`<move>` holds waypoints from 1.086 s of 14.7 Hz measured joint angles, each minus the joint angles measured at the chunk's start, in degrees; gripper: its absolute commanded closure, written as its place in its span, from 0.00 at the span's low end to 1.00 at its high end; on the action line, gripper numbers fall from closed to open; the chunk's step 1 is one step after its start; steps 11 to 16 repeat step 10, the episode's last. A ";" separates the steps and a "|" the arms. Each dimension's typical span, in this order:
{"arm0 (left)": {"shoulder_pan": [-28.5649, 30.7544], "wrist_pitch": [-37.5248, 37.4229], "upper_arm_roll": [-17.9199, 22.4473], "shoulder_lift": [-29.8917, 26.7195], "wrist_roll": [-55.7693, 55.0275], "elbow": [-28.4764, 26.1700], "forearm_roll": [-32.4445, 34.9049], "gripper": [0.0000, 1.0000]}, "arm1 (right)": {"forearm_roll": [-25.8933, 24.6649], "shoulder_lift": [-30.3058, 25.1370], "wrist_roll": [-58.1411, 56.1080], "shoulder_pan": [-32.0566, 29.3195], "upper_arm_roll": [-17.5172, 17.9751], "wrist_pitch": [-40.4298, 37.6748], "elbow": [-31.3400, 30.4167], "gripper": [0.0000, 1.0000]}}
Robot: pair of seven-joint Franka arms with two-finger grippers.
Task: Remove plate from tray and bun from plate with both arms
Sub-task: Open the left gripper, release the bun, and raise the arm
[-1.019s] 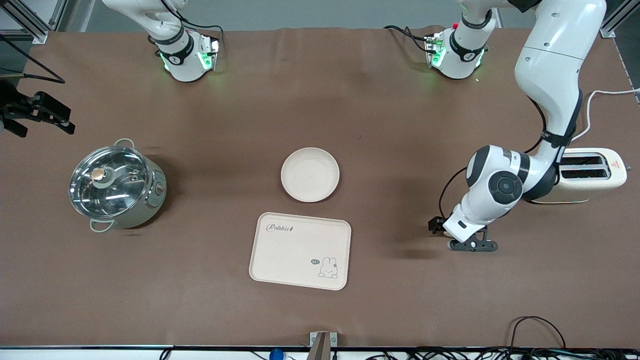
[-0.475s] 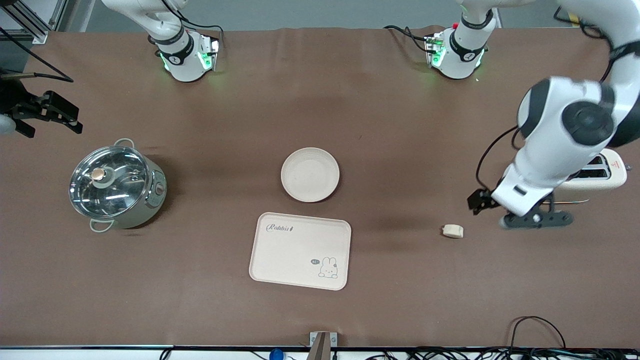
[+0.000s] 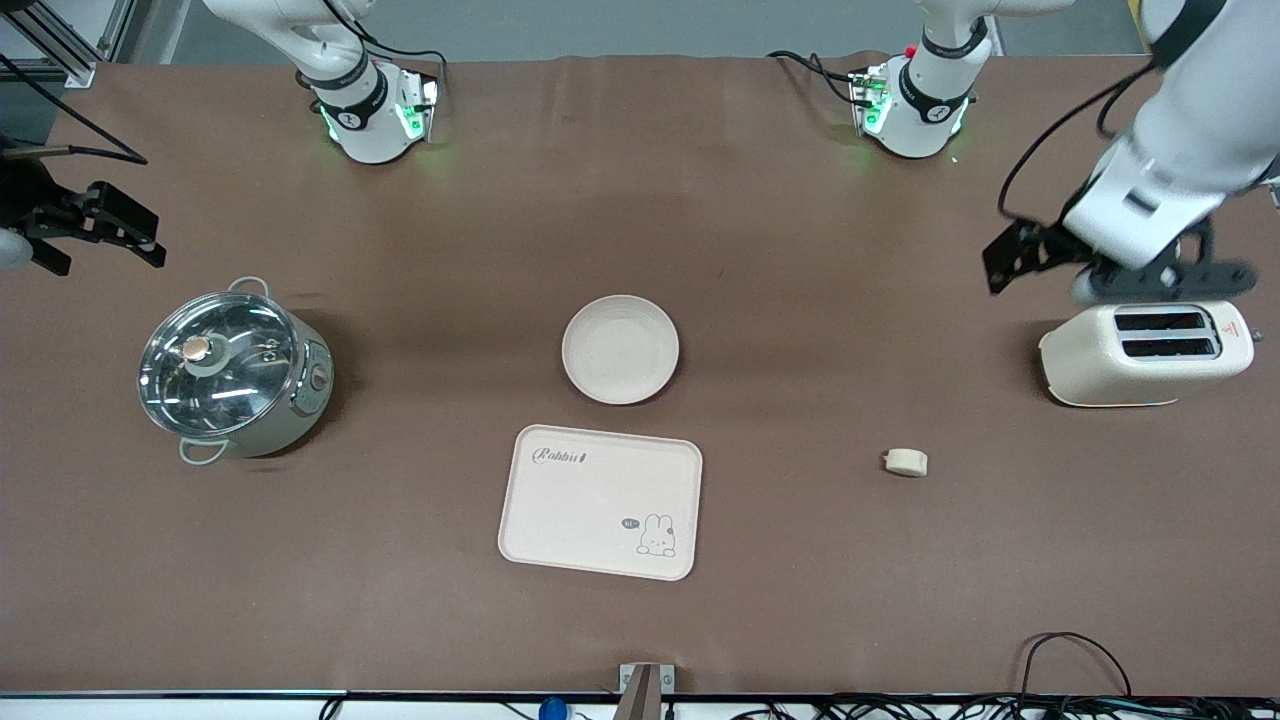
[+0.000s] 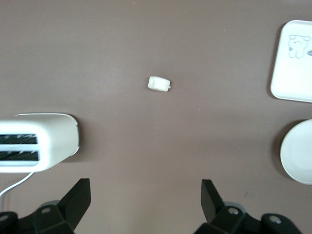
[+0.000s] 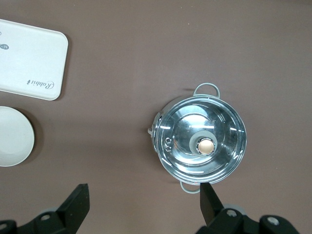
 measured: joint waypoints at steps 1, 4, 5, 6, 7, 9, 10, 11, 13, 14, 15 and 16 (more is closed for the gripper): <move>-0.52 -0.19 0.72 -1.43 0.78 -0.33 0.00 0.00 | 0.00 0.00 0.00 0.01 0.00 -0.04 0.00 0.00; -0.53 0.16 1.10 -2.28 1.97 -1.76 0.00 0.00 | 0.00 0.00 0.06 -0.01 -0.11 -0.05 0.00 0.00; -0.53 0.51 1.10 -1.86 1.97 -1.85 -0.01 0.00 | -0.01 0.00 0.14 -0.17 -0.33 -0.05 0.00 0.00; -0.52 1.07 1.11 -1.30 1.97 -1.59 -0.03 0.00 | -0.02 0.04 0.17 -0.70 -0.56 -0.05 0.00 0.00; -0.46 1.31 1.15 -0.62 1.97 -0.87 -0.04 0.00 | -0.02 0.20 0.17 -1.55 -0.76 -0.05 -0.01 0.00; -0.27 1.31 1.36 0.66 2.86 1.04 -0.04 0.00 | -0.02 0.73 0.09 -3.18 -1.03 -0.04 -0.01 0.00; -0.25 1.20 1.45 1.11 3.87 1.87 -0.04 0.00 | -0.02 0.94 0.09 -3.50 -1.05 -0.04 -0.01 0.00; -0.25 1.20 1.45 1.11 3.87 1.87 -0.04 0.00 | -0.02 0.94 0.09 -3.50 -1.05 -0.04 -0.01 0.00; -0.25 1.20 1.45 1.11 3.87 1.87 -0.04 0.00 | -0.02 0.94 0.09 -3.50 -1.05 -0.04 -0.01 0.00; -0.25 1.20 1.45 1.11 3.87 1.87 -0.04 0.00 | -0.02 0.94 0.09 -3.50 -1.05 -0.04 -0.01 0.00; -0.25 1.20 1.45 1.11 3.87 1.87 -0.04 0.00 | -0.02 0.94 0.09 -3.50 -1.05 -0.04 -0.01 0.00; -0.25 1.20 1.45 1.11 3.87 1.87 -0.04 0.00 | -0.02 0.94 0.09 -3.50 -1.05 -0.04 -0.01 0.00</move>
